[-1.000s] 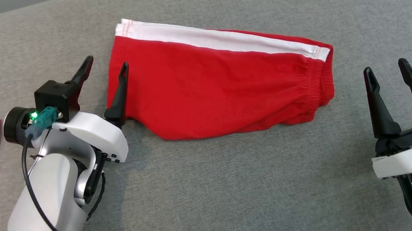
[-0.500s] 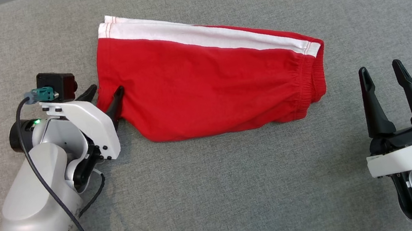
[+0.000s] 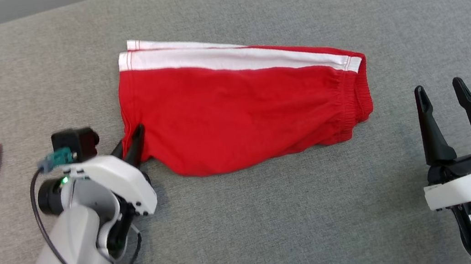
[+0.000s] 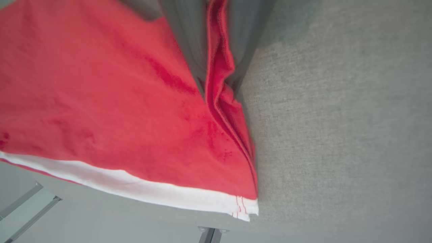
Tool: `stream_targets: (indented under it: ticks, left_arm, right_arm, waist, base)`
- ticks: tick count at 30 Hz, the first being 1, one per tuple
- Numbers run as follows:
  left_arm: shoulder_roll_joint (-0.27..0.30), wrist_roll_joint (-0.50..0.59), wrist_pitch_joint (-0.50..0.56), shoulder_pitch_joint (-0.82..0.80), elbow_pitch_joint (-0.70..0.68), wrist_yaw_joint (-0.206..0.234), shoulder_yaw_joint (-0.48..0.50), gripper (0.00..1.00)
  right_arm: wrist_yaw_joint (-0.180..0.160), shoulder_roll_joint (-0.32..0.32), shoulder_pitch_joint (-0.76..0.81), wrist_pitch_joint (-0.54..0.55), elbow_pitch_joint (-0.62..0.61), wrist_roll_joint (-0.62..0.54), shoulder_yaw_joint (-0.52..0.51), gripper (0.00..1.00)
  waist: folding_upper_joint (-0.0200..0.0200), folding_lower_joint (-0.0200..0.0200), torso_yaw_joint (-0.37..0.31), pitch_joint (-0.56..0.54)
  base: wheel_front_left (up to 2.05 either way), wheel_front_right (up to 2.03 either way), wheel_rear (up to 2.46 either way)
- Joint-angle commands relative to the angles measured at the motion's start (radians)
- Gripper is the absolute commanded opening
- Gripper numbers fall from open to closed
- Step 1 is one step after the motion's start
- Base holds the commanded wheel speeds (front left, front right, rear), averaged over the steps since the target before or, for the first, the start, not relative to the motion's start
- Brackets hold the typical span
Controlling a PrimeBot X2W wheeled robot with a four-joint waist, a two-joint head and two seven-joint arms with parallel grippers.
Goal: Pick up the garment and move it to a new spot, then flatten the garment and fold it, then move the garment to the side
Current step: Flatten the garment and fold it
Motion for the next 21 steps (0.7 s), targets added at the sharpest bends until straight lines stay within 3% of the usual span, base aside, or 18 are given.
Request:
stream_targets:
  ticks: [1,13,14,15,21]
  left_arm:
    - [0.006,-0.008,-0.013,0.027,-0.017,0.014,0.010,0.00]
    - [0.026,-0.045,-0.009,0.323,-0.354,0.154,0.040,0.03]
    - [0.029,-0.042,-0.001,0.335,-0.366,0.161,0.037,0.69]
    - [0.029,-0.040,-0.011,0.343,-0.383,0.169,0.042,1.00]
    - [0.048,0.026,-0.141,0.345,-0.447,0.229,0.086,1.00]
  right_arm:
    - [0.000,-0.008,0.008,-0.002,0.003,-0.006,-0.002,1.00]
    - [0.000,-0.034,0.055,0.016,0.015,-0.008,-0.005,1.00]
    - [0.000,-0.034,0.055,0.016,0.014,-0.008,-0.003,1.00]
    - [0.000,-0.035,0.055,0.019,0.014,-0.008,-0.003,1.00]
    - [0.000,-0.040,0.057,0.031,0.010,-0.014,-0.003,1.00]
  waist:
    - [-0.0001,0.0000,0.013,-0.016]
    - [-0.0001,0.0000,0.075,-0.081]
    - [-0.0001,0.0000,0.075,-0.084]
    - [-0.0001,0.0000,0.075,-0.086]
    - [-0.0001,0.0000,0.077,-0.097]
  base:
    - [0.00,0.00,0.00]
    - [0.00,0.00,0.00]
    - [0.00,0.00,0.00]
    - [0.00,0.00,0.00]
    - [0.00,0.00,0.00]
